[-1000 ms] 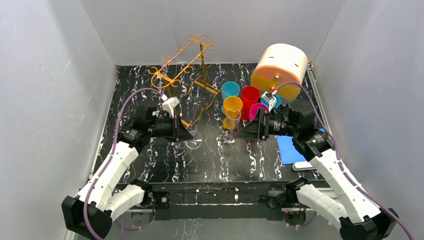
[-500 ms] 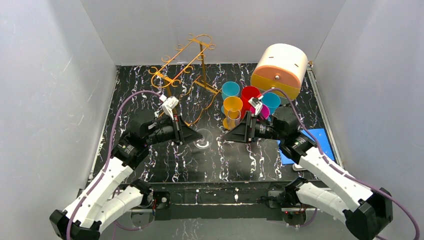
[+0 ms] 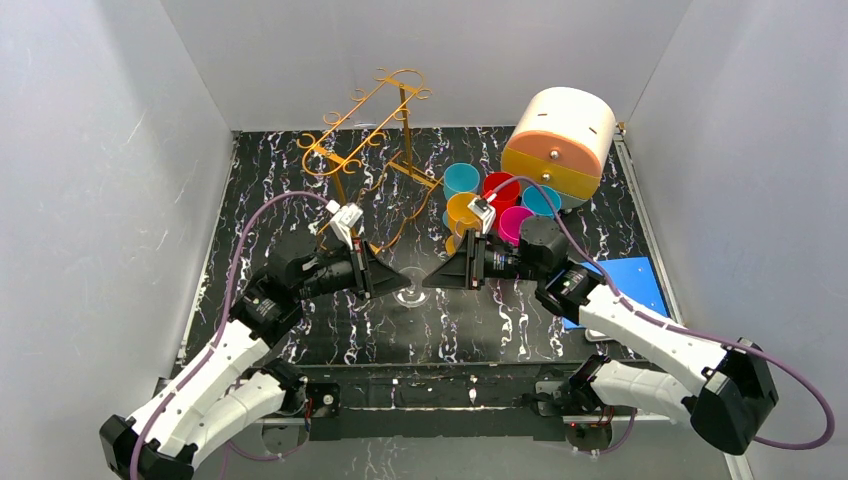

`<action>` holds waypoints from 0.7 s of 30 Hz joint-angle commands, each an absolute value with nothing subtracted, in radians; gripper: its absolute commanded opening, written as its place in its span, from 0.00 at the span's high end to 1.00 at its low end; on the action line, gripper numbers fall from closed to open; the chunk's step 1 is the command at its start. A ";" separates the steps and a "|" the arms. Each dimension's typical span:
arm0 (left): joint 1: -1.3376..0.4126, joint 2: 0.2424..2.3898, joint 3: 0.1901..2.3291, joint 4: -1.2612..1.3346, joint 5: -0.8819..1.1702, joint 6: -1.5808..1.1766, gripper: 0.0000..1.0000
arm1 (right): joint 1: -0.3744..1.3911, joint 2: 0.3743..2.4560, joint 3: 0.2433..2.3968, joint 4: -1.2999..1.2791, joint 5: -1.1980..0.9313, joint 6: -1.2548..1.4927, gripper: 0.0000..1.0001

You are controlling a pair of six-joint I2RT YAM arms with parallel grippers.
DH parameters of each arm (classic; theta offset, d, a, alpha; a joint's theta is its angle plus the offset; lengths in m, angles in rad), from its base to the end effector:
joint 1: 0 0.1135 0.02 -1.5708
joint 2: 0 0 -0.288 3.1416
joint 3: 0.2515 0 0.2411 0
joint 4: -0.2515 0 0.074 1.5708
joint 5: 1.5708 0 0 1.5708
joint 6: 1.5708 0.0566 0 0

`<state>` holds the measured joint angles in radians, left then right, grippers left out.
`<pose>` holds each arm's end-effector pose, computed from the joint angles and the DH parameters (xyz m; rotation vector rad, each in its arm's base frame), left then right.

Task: Take the wine glass off the wine glass rack
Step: Place the wine glass at the center of the board.

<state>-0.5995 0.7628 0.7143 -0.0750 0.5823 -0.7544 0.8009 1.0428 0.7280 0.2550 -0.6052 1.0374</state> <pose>0.1214 -0.1207 0.3462 0.3454 1.8832 -1.4567 0.1410 0.1918 0.3398 -0.3336 1.9704 1.7989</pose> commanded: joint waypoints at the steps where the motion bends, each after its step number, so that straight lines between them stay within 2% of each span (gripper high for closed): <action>1: -0.606 0.725 0.695 -0.028 0.584 -0.754 1.00 | 0.805 1.068 0.713 0.426 -0.646 1.068 0.58; 9: -0.607 0.720 0.675 0.069 0.553 -0.842 1.00 | 0.805 1.100 0.698 0.538 -0.694 1.092 0.61; 11: -0.607 0.709 0.677 0.069 0.545 -0.839 1.00 | 0.805 1.107 0.709 0.535 -0.710 1.096 0.68; 12: -0.607 0.708 0.678 0.067 0.544 -0.837 1.00 | 0.805 1.107 0.714 0.528 -0.710 1.099 0.77; 13: -0.607 0.709 0.678 0.067 0.546 -0.841 1.00 | 0.805 1.105 0.720 0.516 -0.710 1.096 0.91; 14: -0.607 0.713 0.681 0.069 0.551 -0.844 1.00 | 0.805 1.103 0.727 0.495 -0.715 1.086 0.97; 18: -0.607 0.716 0.686 0.046 0.554 -0.829 1.00 | 0.804 1.075 0.753 0.409 -0.680 1.030 0.99; 19: -0.607 0.721 0.698 0.015 0.547 -0.803 0.98 | 0.805 1.062 0.753 0.393 -0.655 1.022 0.99; 20: -0.607 0.731 0.712 -0.041 0.548 -0.774 0.83 | 0.805 1.048 0.747 0.387 -0.634 1.019 0.99; 21: -0.607 0.748 0.734 -0.093 0.562 -0.741 0.74 | 0.805 1.039 0.735 0.396 -0.619 1.024 0.99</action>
